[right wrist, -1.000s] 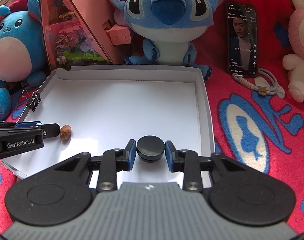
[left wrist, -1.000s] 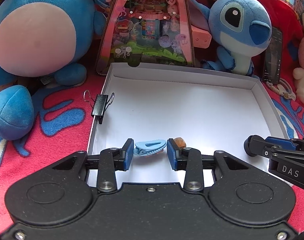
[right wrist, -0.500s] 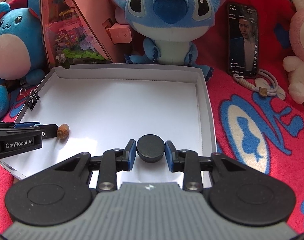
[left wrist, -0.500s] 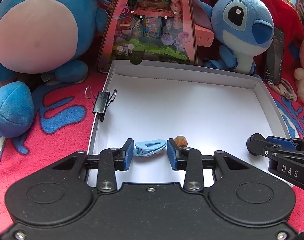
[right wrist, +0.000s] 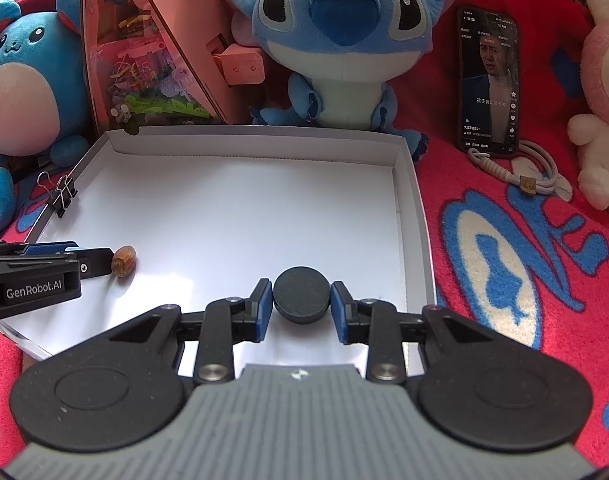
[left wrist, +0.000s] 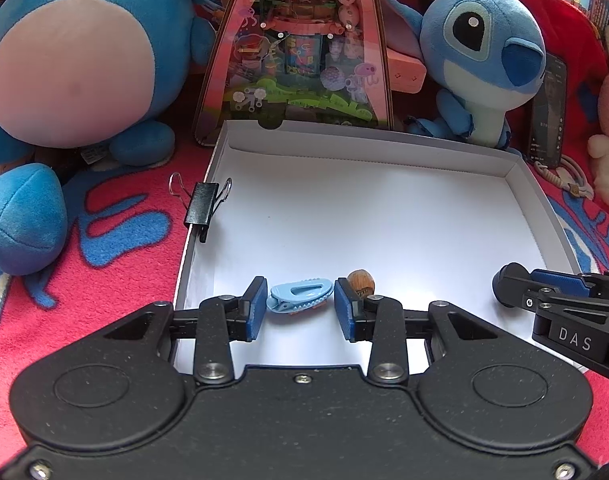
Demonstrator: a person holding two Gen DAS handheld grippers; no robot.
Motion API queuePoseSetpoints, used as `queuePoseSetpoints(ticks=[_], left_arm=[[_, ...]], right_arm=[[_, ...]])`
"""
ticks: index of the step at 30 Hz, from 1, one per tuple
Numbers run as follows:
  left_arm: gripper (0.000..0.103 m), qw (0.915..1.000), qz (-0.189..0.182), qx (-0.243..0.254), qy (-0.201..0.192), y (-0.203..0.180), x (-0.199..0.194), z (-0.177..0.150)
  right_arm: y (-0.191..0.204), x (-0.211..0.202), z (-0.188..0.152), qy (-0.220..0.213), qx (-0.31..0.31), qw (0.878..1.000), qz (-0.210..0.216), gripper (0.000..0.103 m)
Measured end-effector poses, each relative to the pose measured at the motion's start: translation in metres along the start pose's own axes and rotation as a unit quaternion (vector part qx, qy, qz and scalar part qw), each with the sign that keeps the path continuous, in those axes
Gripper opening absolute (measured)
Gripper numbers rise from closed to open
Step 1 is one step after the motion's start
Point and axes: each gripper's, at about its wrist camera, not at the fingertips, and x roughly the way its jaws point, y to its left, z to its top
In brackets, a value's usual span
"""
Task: Organize rigid objects
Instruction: 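Lower the black lid with the right tool while the left tool lowers the blue clip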
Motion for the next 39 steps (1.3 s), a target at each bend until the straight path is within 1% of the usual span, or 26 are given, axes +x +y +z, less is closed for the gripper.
queuePoseSetpoints(ticks=[2,4,8,11,14,17,24,25,26,27,29,32,39], left_arm=[[0.035,1.0000,-0.001,0.000,-0.001,0.0004,-0.0004,-0.0004],[0.035,1.0000,0.000,0.000,-0.001,0.0003,-0.0006,-0.0005],[0.035,1.0000,0.000,0.002,-0.002,-0.0001,-0.0009,-0.0011],[0.035,1.0000,0.000,0.002,-0.002,-0.0001,-0.0008,-0.0016],[0.035,1.0000,0.000,0.002,-0.002,0.0001,-0.0007,-0.0018],[0.035,1.0000,0.000,0.003,-0.002,0.0002,-0.0008,-0.0022],[0.035,1.0000,-0.001,0.007,-0.004,0.0000,-0.0006,-0.0032],[0.035,1.0000,-0.002,0.007,-0.004,0.0001,-0.0005,-0.0032],[0.035,1.0000,-0.002,0.007,-0.004,0.0001,-0.0004,-0.0035],[0.035,1.0000,-0.003,0.008,-0.004,-0.0002,-0.0004,-0.0034],[0.033,0.9999,-0.003,0.011,-0.005,-0.0007,-0.0004,-0.0039],[0.030,0.9998,-0.002,0.017,-0.006,-0.0020,-0.0004,-0.0046],[0.030,0.9997,0.000,0.021,-0.011,-0.0029,0.0005,-0.0050]], right_arm=[[-0.0001,0.0004,0.0002,0.000,-0.001,1.000,-0.001,0.038],[-0.0004,0.0008,0.0006,-0.001,-0.001,1.000,0.000,0.042],[-0.0010,0.0014,0.0012,-0.002,-0.001,1.000,0.000,0.042],[-0.0012,0.0015,0.0011,-0.003,-0.003,1.000,0.000,0.053],[-0.0017,0.0014,0.0009,-0.004,-0.001,1.000,0.000,0.054],[-0.0020,0.0016,0.0004,-0.005,0.001,1.000,-0.001,0.060],[-0.0036,0.0036,-0.0013,-0.004,0.003,1.000,-0.007,0.060],[-0.0037,0.0045,-0.0016,-0.003,0.005,1.000,-0.008,0.060],[-0.0041,0.0050,-0.0020,-0.002,0.007,1.000,-0.008,0.056],[-0.0046,0.0057,-0.0025,-0.001,0.009,1.000,-0.007,0.048],[-0.0048,0.0065,-0.0031,0.004,0.010,1.000,-0.004,0.038],[-0.0034,0.0062,-0.0039,0.002,0.006,1.000,-0.005,0.037],[-0.0049,0.0075,-0.0034,0.003,0.010,1.000,0.000,0.037]])
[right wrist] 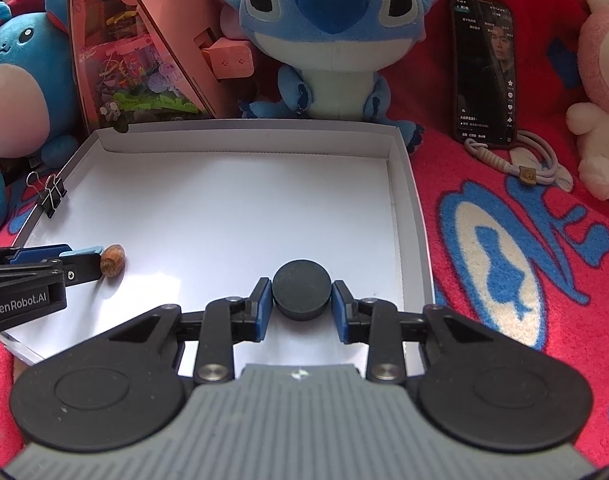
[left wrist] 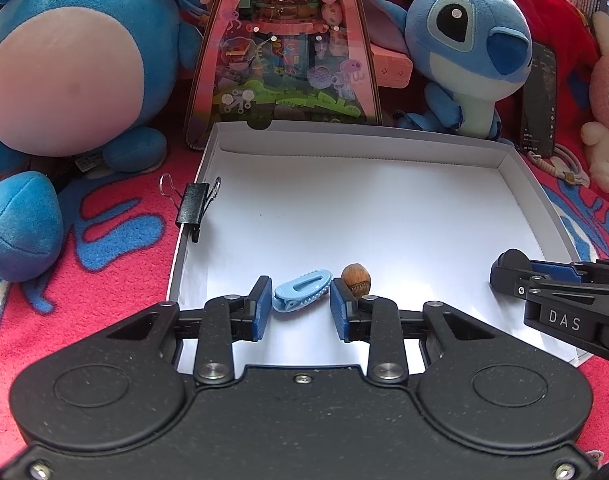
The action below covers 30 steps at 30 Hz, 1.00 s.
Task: Organize rigid objects
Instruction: 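Lower the black lid with the right tool while the left tool lowers the blue clip, then open both tools to drop the lid and clip into the box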
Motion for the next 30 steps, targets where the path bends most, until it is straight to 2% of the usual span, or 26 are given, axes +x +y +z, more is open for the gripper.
queuePoseSetpoints(ticks=[4,7,12,18,25,30], left_arm=[[0.030,1.0000,0.005,0.005,-0.007,-0.002,0.000,-0.002],[0.043,1.0000,-0.003,-0.002,-0.005,-0.001,-0.002,-0.002],[0.057,0.9998,-0.009,-0.007,-0.013,0.000,-0.011,0.000],[0.075,0.9995,-0.013,-0.003,-0.029,0.002,-0.032,-0.003],[0.079,0.9984,-0.021,0.017,-0.050,0.004,-0.062,-0.015],[0.080,0.9968,-0.036,0.020,-0.069,0.005,-0.085,-0.031]], right_arm=[[0.002,0.001,-0.003,-0.002,-0.009,1.000,-0.004,0.037],[0.004,0.001,-0.004,-0.007,-0.018,1.000,-0.009,0.037],[0.001,-0.002,-0.004,-0.012,-0.007,1.000,-0.007,0.053],[-0.006,-0.017,-0.004,-0.028,0.006,1.000,0.002,0.060],[-0.011,-0.050,-0.011,-0.065,0.001,0.998,0.013,0.069],[-0.010,-0.072,-0.024,-0.094,-0.026,0.995,0.016,0.074]])
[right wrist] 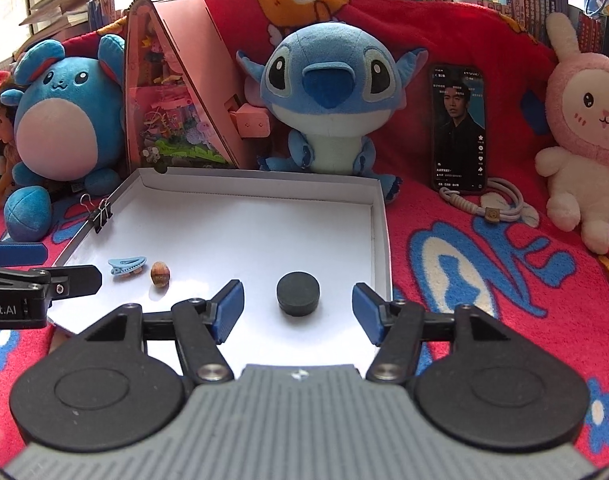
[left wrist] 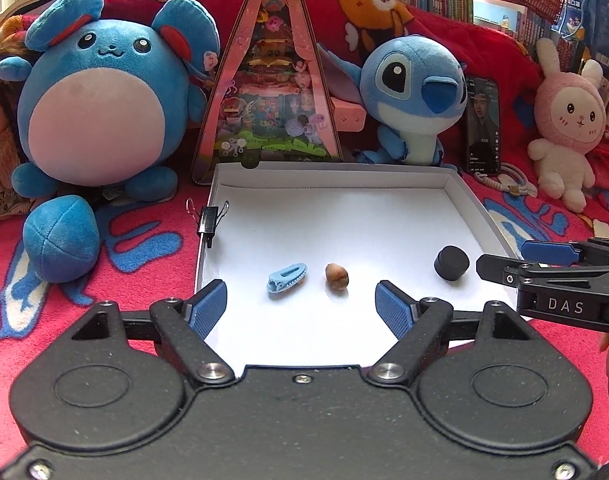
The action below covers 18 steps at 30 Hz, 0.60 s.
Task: Organize rigid objects
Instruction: 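Open both tools to drop the lid and clip into the box, then withdraw both tools from the box toward the remaining objects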
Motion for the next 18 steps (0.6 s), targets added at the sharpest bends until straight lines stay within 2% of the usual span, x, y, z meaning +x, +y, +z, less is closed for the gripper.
queuePoseSetpoints(ticks=[9,18], left_arm=[[0.081,0.9998,-0.012,0.014,-0.010,-0.010,-0.027,-0.033],[0.081,0.9995,-0.021,0.018,-0.015,-0.015,-0.048,-0.070]], right_arm=[[0.013,-0.038,-0.027,-0.030,-0.039,0.999,0.023,0.082],[0.019,-0.064,-0.058,-0.045,-0.070,0.996,0.035,0.085]])
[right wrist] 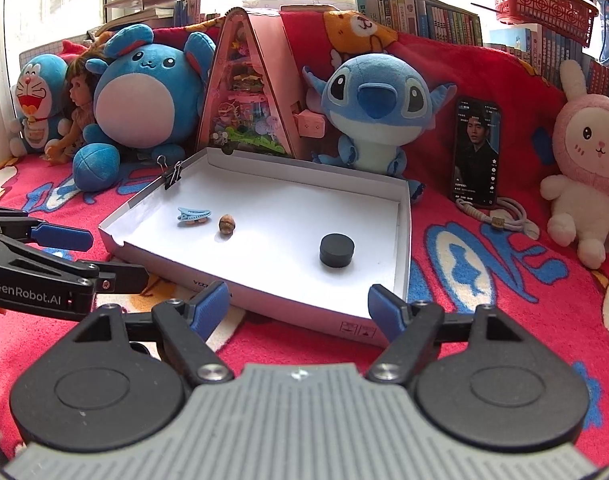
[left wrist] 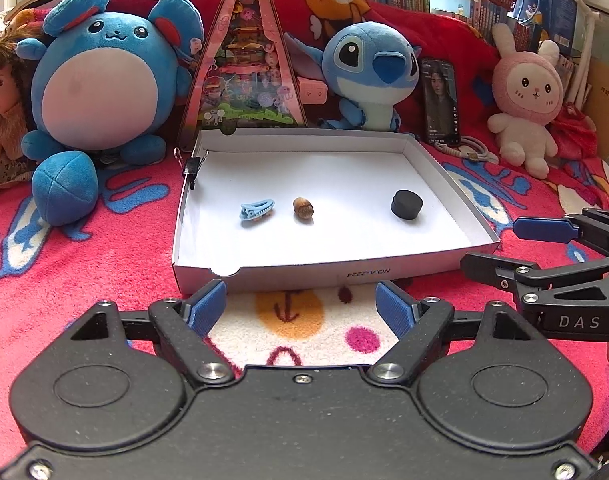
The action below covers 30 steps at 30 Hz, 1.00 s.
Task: Organize rigid objects
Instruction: 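Withdraw both tools from the box toward the remaining objects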
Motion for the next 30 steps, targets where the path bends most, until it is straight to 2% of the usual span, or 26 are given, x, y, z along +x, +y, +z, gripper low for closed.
queuePoseSetpoints(ticks=[6,22,25,27,30], left_arm=[[0.082,0.9999,0.009,-0.001,-0.009,-0.002,-0.013,-0.028],[0.080,0.9994,-0.005,-0.026,-0.022,-0.010,-0.043,-0.082],[0.072,0.9994,-0.009,-0.023,-0.024,-0.014,-0.049,-0.089],[0.057,0.9994,-0.014,-0.020,-0.023,-0.016,-0.053,-0.094],[0.045,0.9996,-0.018,-0.009,-0.022,-0.019,-0.057,-0.099]], right_arm=[[0.005,-0.014,-0.023,-0.004,-0.013,1.000,0.003,0.085],[0.022,-0.051,-0.074,-0.015,-0.002,0.999,0.045,0.088],[0.027,-0.056,-0.081,-0.017,-0.005,0.998,0.053,0.088],[0.030,-0.057,-0.086,-0.014,-0.004,0.998,0.060,0.088],[0.033,-0.057,-0.093,-0.007,-0.009,0.997,0.074,0.088]])
